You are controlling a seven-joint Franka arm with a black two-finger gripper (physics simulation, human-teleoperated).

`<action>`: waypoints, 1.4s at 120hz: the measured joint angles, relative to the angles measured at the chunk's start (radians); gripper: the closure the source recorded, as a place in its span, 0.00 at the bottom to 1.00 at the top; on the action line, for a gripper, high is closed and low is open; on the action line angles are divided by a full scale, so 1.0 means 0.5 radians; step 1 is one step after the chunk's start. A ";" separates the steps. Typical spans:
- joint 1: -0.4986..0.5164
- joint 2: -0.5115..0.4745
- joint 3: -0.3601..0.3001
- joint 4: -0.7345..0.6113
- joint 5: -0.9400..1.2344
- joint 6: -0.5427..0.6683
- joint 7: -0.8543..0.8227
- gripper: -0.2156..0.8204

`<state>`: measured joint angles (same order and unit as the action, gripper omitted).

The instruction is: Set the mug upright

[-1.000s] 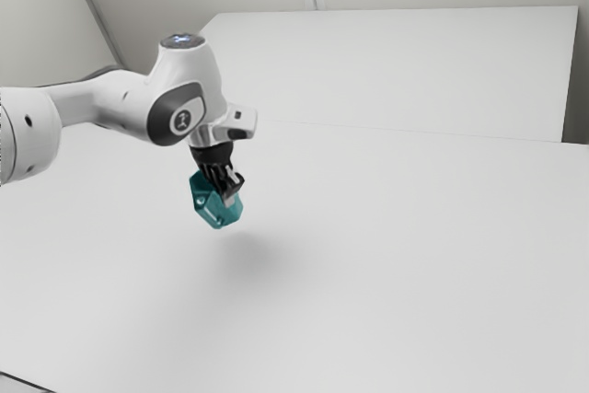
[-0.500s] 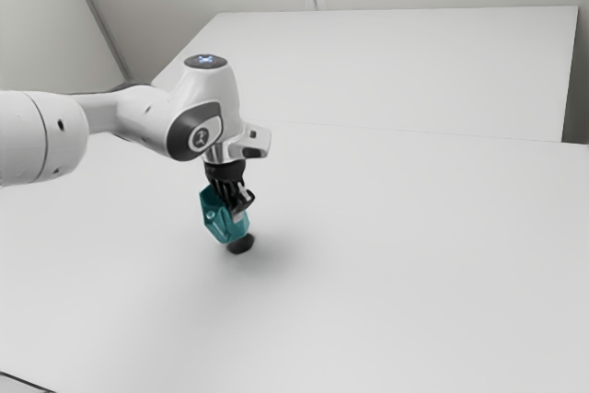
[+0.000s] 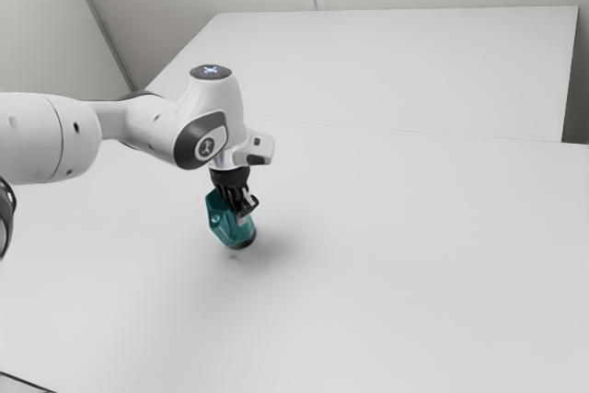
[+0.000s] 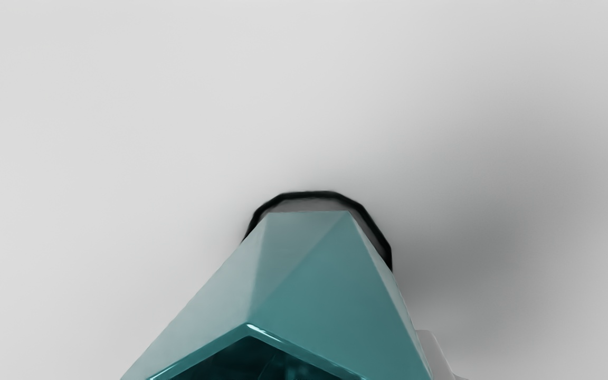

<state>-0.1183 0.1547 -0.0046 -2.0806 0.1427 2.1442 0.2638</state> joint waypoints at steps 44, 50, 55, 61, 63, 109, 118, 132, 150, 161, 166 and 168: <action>0.000 -0.003 0.000 0.003 -0.011 0.030 0.014 0.89; 0.000 -0.004 0.000 0.011 -0.014 0.030 0.018 0.87; 0.000 -0.003 0.000 0.013 -0.016 0.030 0.021 0.85; 0.000 -0.003 0.000 0.015 -0.018 0.031 0.024 0.82; 0.000 -0.003 0.000 0.015 -0.018 0.031 0.025 0.81; 0.001 -0.009 -0.002 0.017 -0.036 0.032 0.044 0.57; 0.000 -0.016 -0.003 0.025 -0.043 0.032 0.046 0.55; -0.006 -0.037 -0.003 0.054 -0.051 0.027 0.048 0.52; -0.011 -0.131 -0.003 0.058 -0.055 0.002 0.048 0.50; -0.015 -0.215 -0.003 0.071 -0.062 -0.031 0.048 0.49; -0.017 -0.235 -0.003 0.130 -0.073 -0.063 0.048 0.47; -0.018 -0.239 -0.003 0.162 -0.077 -0.079 0.048 0.47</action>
<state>-0.1275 0.0350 -0.0061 -1.9998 0.1043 2.1046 0.2877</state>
